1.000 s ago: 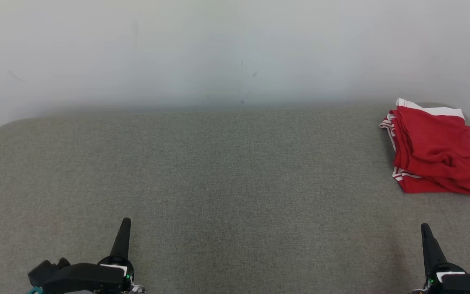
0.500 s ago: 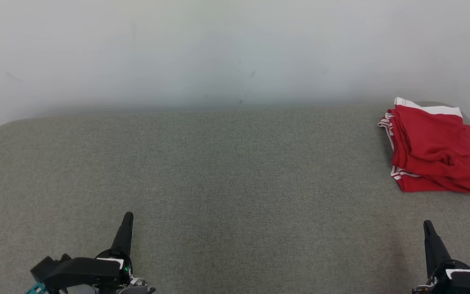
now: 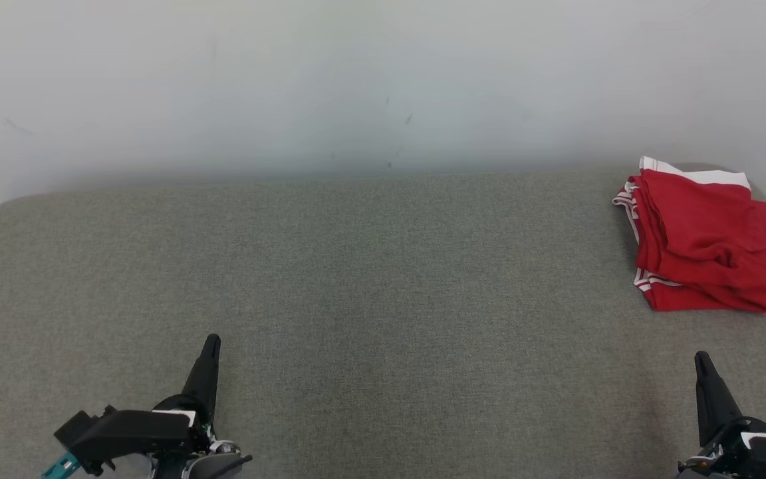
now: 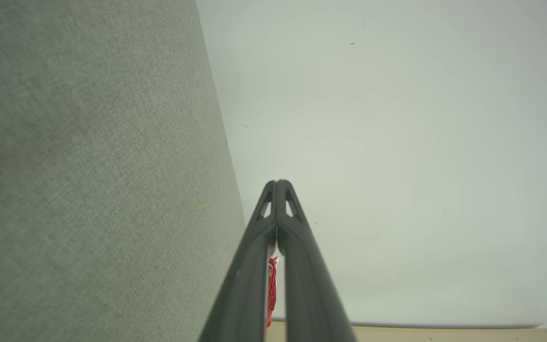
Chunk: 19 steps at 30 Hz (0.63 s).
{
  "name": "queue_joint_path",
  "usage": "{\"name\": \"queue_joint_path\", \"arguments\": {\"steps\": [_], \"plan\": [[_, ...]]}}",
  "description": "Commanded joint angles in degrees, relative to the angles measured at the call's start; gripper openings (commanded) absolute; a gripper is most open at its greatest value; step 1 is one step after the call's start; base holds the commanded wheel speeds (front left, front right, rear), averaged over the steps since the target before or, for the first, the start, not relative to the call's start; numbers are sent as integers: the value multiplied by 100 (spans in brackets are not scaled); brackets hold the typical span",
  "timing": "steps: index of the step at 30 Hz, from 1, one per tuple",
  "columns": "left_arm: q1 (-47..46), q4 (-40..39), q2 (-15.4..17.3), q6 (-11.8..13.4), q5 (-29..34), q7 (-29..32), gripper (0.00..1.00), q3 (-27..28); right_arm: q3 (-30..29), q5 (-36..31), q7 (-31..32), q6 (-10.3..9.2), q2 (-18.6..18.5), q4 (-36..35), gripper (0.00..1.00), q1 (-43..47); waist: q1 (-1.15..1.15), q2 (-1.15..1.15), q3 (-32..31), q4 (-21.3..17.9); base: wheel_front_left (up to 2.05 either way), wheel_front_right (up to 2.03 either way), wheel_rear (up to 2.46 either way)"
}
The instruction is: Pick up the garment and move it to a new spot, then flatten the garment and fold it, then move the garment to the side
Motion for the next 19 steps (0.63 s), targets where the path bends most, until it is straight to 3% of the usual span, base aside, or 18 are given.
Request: {"name": "queue_joint_path", "arguments": {"steps": [1, 19], "plan": [[-85, 21, 12, -19, -129, 36, 0, -4, -23, 129, 33, -10, -36, -24, 0, -43, 0, 0, 1, -3, 0, 0, 0], [-67, 16, 12, -18, -112, 25, 0, -3, 11, 124, -3, -10, -50, -27, 0, -34, 0, 0, 1, -3, 0, 0, 0]]}}
